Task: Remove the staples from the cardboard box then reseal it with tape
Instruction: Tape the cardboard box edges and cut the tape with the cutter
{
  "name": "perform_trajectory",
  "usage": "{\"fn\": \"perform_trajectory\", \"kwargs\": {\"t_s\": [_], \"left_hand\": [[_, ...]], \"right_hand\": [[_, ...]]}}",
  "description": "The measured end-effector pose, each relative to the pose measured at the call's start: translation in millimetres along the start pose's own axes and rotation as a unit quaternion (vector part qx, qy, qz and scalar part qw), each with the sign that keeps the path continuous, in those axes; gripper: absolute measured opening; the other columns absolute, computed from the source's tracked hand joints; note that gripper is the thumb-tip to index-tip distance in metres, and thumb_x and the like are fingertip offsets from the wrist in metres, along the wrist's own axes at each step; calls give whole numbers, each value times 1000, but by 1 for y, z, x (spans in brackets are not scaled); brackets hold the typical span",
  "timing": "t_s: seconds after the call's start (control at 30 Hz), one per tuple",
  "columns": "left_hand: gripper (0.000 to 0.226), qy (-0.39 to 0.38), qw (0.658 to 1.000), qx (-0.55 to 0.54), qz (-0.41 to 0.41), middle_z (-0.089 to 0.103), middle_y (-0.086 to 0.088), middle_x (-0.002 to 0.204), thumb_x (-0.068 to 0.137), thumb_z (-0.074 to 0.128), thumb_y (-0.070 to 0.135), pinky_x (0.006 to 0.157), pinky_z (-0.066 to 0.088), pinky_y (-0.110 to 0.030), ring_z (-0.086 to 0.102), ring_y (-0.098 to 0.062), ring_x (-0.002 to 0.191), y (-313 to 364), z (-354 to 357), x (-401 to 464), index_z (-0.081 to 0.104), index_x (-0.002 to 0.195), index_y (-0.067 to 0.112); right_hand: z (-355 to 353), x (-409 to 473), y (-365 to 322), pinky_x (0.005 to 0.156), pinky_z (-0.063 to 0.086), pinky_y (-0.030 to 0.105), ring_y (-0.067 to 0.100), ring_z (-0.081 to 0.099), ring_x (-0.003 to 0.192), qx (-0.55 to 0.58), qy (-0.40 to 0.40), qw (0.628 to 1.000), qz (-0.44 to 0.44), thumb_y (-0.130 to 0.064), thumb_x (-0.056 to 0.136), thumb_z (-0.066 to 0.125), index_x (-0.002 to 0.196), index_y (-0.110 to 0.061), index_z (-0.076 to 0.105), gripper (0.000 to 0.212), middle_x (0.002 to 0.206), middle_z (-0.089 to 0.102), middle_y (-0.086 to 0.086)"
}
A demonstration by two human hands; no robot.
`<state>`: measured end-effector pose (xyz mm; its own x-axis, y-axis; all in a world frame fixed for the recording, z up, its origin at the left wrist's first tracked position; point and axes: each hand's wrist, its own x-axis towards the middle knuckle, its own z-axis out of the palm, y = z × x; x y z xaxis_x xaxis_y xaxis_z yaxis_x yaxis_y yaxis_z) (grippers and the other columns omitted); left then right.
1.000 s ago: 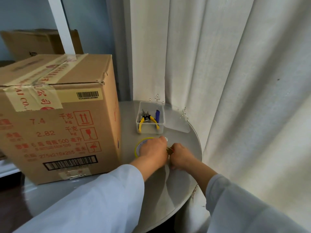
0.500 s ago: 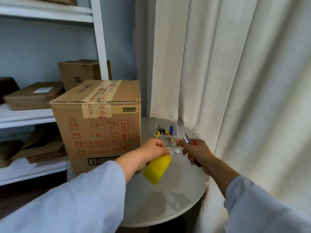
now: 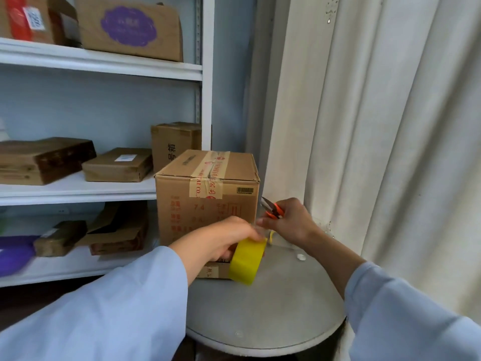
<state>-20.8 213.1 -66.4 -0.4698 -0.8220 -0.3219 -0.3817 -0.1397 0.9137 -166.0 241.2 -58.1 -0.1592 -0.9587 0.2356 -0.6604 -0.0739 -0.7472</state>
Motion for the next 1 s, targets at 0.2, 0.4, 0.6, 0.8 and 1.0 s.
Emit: {"fn": "perform_trajectory", "kwargs": {"t_s": [0.2,0.4,0.6,0.8,1.0], "left_hand": [[15,7,997,-68,29,71,-11,72,90,61,14,72,55,-34,69,-21,65,11,-18,-13,59,104,11],[17,106,985,-115,72,67,-9,80,83,71,18,58,48,-24,63,-22,66,19,-16,-15,67,99,13],[18,126,974,-183,48,62,-7,78,82,70,25,55,43,-24,58,-22,64,30,-16,-7,64,97,17],[38,105,983,-148,39,62,-5,95,81,72,30,74,48,-30,60,-23,87,49,-38,8,55,113,18],[38,47,992,-119,-4,71,-11,95,82,68,41,87,54,-38,68,-24,89,41,-49,11,61,108,13]], "right_hand": [[-9,9,-37,55,37,23,9,46,57,-22,30,997,-73,-26,79,77,70,-13,65,20,61,55,-3],[-16,26,-40,57,39,26,11,46,55,3,52,998,-43,-27,75,81,69,-8,68,23,56,53,-1],[-22,47,-50,45,35,14,3,48,41,-7,31,999,-33,-21,74,82,71,-9,69,19,61,62,-1],[-38,75,-70,47,37,11,4,53,55,-62,-2,995,-84,-18,78,78,80,-4,68,17,73,67,2],[-29,86,-68,49,38,7,2,56,57,-65,-12,991,-117,-18,80,75,86,-3,69,17,67,59,-9]]}}
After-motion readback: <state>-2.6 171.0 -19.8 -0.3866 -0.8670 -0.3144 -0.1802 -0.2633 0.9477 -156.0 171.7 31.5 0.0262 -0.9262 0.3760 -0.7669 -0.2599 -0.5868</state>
